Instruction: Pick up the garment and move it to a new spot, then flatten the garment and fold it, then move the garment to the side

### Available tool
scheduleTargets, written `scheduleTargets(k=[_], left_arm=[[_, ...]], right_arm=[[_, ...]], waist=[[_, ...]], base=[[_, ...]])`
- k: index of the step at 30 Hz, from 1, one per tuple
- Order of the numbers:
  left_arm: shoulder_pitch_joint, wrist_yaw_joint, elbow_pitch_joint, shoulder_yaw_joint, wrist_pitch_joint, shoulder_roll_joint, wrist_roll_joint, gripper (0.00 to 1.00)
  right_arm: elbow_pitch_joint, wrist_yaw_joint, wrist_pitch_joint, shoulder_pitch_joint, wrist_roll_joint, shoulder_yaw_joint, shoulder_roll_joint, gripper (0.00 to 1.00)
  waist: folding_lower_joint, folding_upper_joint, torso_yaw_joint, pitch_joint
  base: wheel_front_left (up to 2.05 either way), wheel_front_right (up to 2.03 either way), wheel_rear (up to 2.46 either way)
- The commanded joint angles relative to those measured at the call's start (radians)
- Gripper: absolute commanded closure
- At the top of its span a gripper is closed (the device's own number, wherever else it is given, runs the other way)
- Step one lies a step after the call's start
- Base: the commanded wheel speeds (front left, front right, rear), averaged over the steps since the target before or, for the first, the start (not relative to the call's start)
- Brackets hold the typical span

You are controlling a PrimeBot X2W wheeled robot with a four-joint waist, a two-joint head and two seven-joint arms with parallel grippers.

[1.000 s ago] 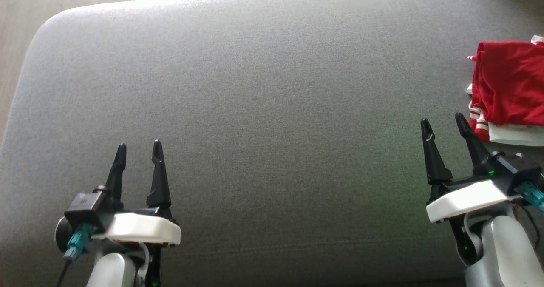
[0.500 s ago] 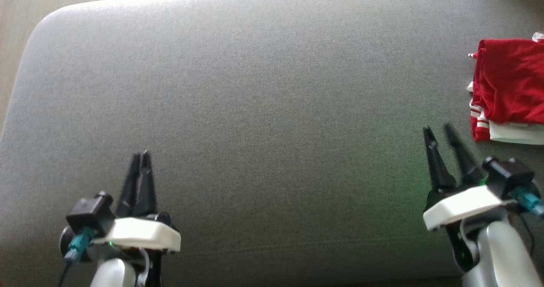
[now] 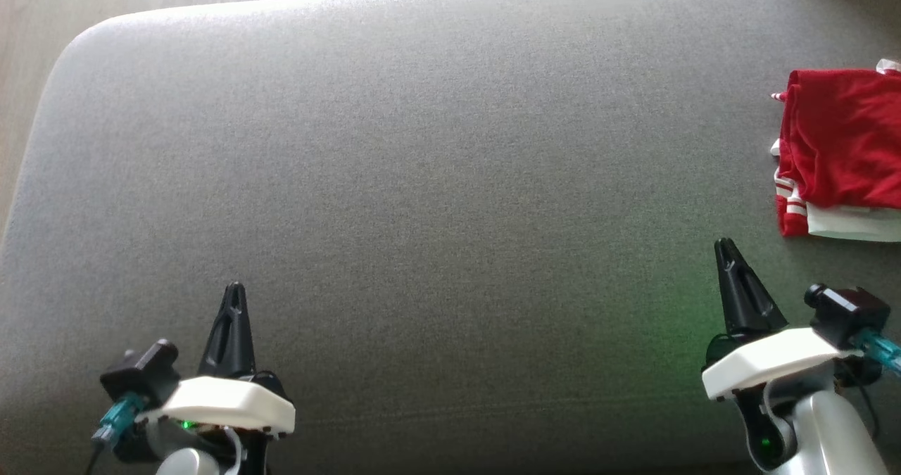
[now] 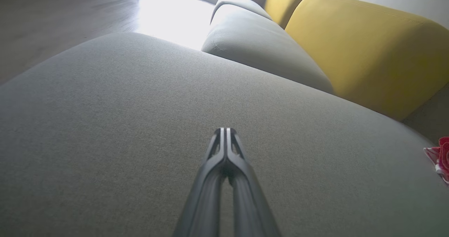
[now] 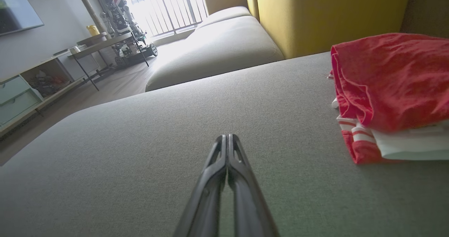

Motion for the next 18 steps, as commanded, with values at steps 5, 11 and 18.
scheduleTargets(k=[5,11,18], left_arm=[[-0.041,-0.015,-0.022,0.016,0.016,0.012,-0.08,1.0],[-0.046,-0.024,-0.017,0.023,0.03,0.015,-0.148,1.0],[-0.05,-0.032,-0.013,0.03,0.044,0.018,-0.215,1.0]], right_arm=[[-0.041,0.0,0.022,-0.027,0.087,0.001,-0.006,1.0],[-0.044,0.0,0.039,-0.024,0.16,0.001,-0.006,1.0],[-0.047,0.0,0.056,-0.022,0.232,0.001,-0.006,1.0]], waist=[[0.0,0.0,-0.001,-0.006],[0.0,0.0,-0.001,-0.013],[0.0,0.0,-0.002,-0.019]], base=[[0.0,0.0,0.0],[0.0,0.0,0.0],[0.0,0.0,0.0]])
